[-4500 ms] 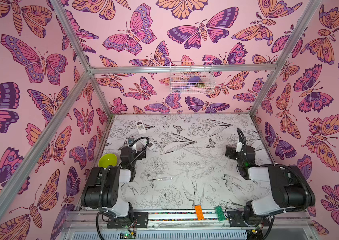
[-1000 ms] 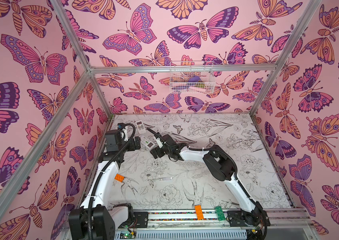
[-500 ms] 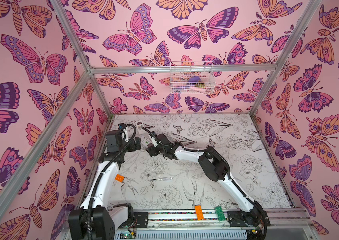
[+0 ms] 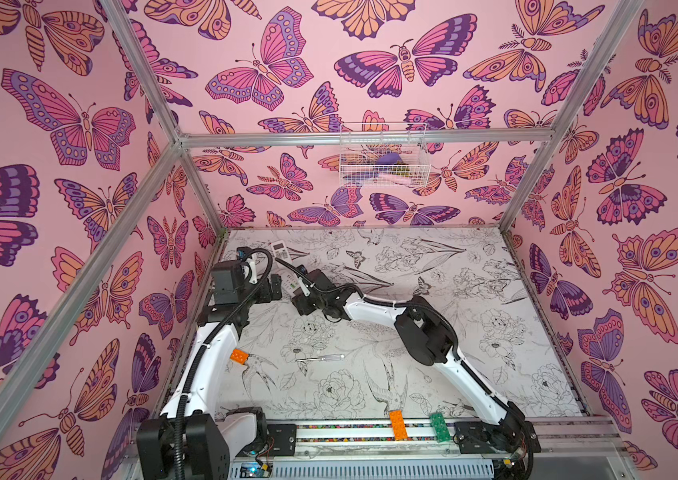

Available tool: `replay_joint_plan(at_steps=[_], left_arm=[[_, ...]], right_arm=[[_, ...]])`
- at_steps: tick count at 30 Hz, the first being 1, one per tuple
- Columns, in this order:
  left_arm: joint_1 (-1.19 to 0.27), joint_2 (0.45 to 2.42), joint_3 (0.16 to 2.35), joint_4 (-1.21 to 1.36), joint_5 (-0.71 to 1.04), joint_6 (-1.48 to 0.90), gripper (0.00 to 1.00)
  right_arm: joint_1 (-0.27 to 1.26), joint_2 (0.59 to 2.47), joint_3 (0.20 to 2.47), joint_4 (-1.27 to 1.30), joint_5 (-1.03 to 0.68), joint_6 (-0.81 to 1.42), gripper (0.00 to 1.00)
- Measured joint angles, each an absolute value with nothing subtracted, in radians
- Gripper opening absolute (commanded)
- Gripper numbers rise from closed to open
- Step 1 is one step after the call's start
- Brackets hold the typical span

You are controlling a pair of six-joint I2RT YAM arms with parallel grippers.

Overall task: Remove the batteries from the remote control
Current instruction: 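Lower the right gripper over the remote's end and close on it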

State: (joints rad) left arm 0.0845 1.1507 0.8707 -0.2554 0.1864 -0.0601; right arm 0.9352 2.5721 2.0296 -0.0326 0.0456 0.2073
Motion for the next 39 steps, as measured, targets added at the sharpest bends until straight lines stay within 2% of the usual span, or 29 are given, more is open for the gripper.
replay_joint_plan(at_steps=[2,7,15,18,22,28,39], left_arm=[[0.084,1.151,0.871,-0.256,0.186,-0.06,1.0],[0.084,1.151,0.871,-0.255,0.186,-0.06,1.0],[0.084,1.151,0.87,-0.255,0.186,-0.056,1.0],[0.084,1.151,0.867,-0.255,0.186,-0.053,1.0],[0.084,1.151,0.863,-0.255,0.186,-0.049,1.0],[0.085,1.151,0.858,-0.254,0.182,-0.037,1.0],[0.088,1.156,0.84,-0.233,0.172,0.046,1.0]], right_arm=[[0.939,2.571,2.027,-0.033,0.054,0.194,0.76],[0.941,2.571,2.026,-0.042,0.085,0.175,0.63],[0.942,2.571,2.022,-0.041,0.106,0.176,0.58],[0.942,2.569,2.02,-0.042,0.104,0.175,0.52],[0.941,2.544,1.972,-0.02,0.088,0.159,0.53],[0.941,2.458,1.823,0.028,0.089,0.147,0.53],[0.891,2.161,1.335,0.152,0.035,0.102,0.54]])
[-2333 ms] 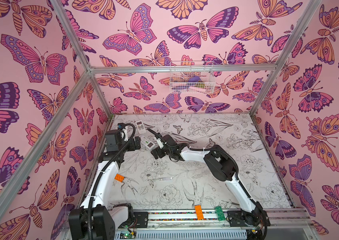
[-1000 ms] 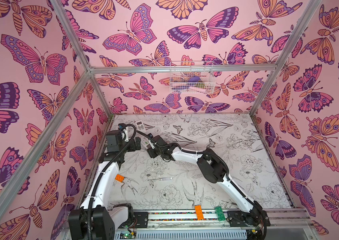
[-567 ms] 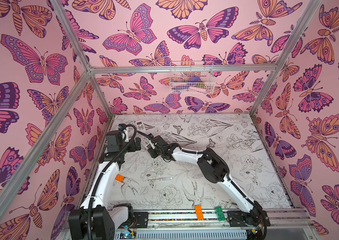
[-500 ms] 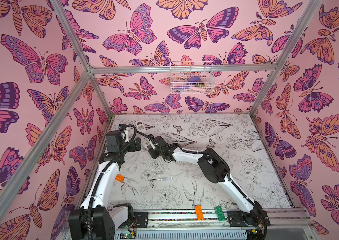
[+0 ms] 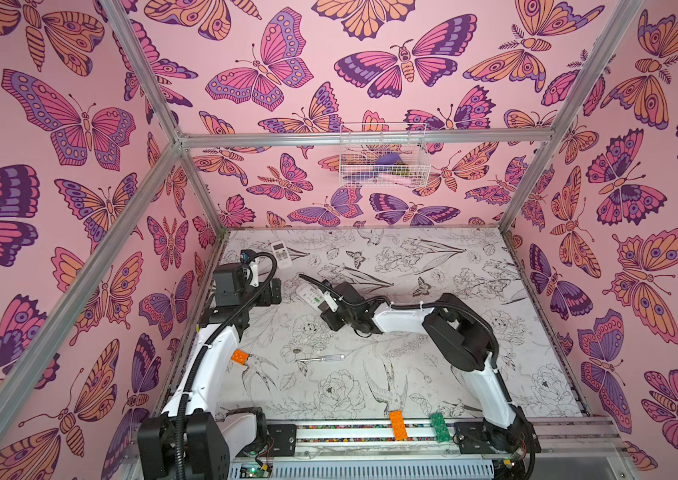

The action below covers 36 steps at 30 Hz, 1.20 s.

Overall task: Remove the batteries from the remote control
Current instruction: 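Lower the right gripper over the remote's end and close on it, then lift the remote with the right gripper while the left gripper moves toward it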

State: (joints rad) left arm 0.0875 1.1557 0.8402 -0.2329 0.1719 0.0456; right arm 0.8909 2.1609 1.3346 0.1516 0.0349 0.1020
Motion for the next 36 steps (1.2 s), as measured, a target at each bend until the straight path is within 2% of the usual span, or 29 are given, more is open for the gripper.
replay_joint_plan(at_steps=[11,19,26,32,36], left_arm=[[0.093,1.164,0.818,-0.257,0.311,0.207,1.0],[0.037,1.196,0.853,-0.325,0.367,0.381,0.99],[-0.076,1.308,0.915,-0.362,0.4,0.664,0.9],[-0.204,1.467,0.943,-0.375,0.387,0.964,0.89],[-0.219,1.547,0.976,-0.365,0.393,1.091,0.82]], right_arm=[[0.789,1.954,1.052,0.17,-0.157,0.053,0.5],[0.706,1.918,1.022,0.116,-0.366,0.027,0.43],[0.648,1.901,1.022,0.056,-0.499,0.021,0.43],[0.633,1.891,1.022,0.027,-0.552,0.018,0.4],[0.633,1.89,1.01,0.027,-0.574,0.019,0.39]])
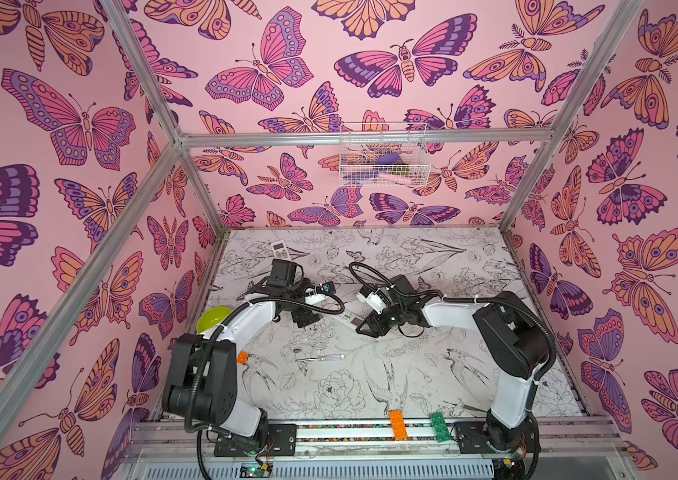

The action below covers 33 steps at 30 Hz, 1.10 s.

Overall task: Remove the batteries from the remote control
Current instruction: 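Lift the remote with the right gripper while the left gripper moves toward it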

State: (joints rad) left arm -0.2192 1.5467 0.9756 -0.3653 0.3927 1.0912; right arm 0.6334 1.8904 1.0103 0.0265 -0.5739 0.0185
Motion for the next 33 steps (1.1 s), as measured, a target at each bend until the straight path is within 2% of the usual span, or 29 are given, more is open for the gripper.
replay_joint_plan(at_steps=[2,9,14,19,33], left_arm=[[-0.223,1.579,0.984,-0.352,0.392,1.153,0.77],[-0.231,1.649,0.95,-0.245,0.379,1.311,0.72],[-0.257,1.69,0.912,-0.17,0.374,1.383,0.6],[-0.288,1.728,0.886,-0.099,0.37,1.437,0.56],[-0.295,1.737,0.757,0.209,0.389,1.573,0.3]], right_arm=[[0.633,1.89,1.001,0.029,-0.581,0.019,0.38],[0.633,1.89,0.99,0.033,-0.596,0.022,0.38],[0.631,1.89,0.987,0.038,-0.596,0.023,0.38],[0.63,1.89,0.979,0.057,-0.603,0.03,0.38],[0.617,1.89,0.979,0.06,-0.605,0.049,0.39]])
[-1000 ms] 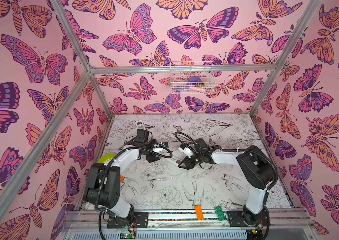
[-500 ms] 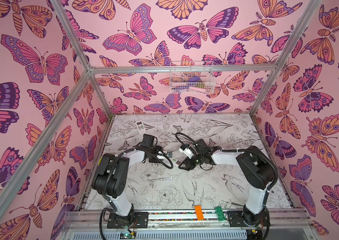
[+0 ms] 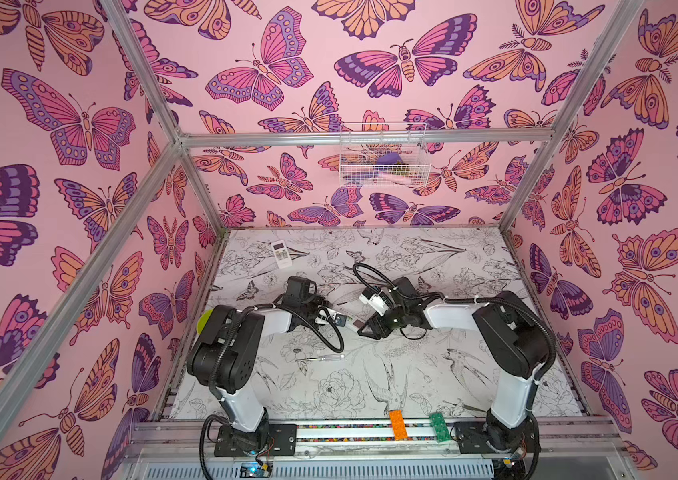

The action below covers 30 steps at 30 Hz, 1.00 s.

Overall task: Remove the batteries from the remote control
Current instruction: 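Lift the remote with the right gripper while the left gripper moves toward it, then grasp the remote's other end with the left gripper while the right gripper holds it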

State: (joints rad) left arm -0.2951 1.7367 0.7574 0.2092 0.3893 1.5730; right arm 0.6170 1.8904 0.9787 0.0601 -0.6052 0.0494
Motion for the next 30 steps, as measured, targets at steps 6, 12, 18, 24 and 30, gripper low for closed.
replay_joint_plan(at_steps=[6,12,18,24,30], left_arm=[[-0.295,1.738,0.688,0.368,0.397,1.607,0.21],[-0.296,1.742,0.669,0.434,0.402,1.61,0.2],[-0.296,1.741,0.669,0.452,0.393,1.575,0.2],[-0.31,1.72,0.669,0.447,0.357,1.535,0.2],[-0.348,1.653,0.669,0.448,0.293,1.5,0.18]], right_arm=[[0.608,1.888,0.979,0.059,-0.619,0.054,0.51],[0.593,1.84,0.967,0.051,-0.611,0.054,0.79],[0.572,1.703,0.895,0.068,-0.564,0.036,0.99],[0.549,1.548,0.835,0.057,-0.429,0.007,0.99],[0.547,1.31,0.764,0.087,-0.134,-0.031,0.99]])
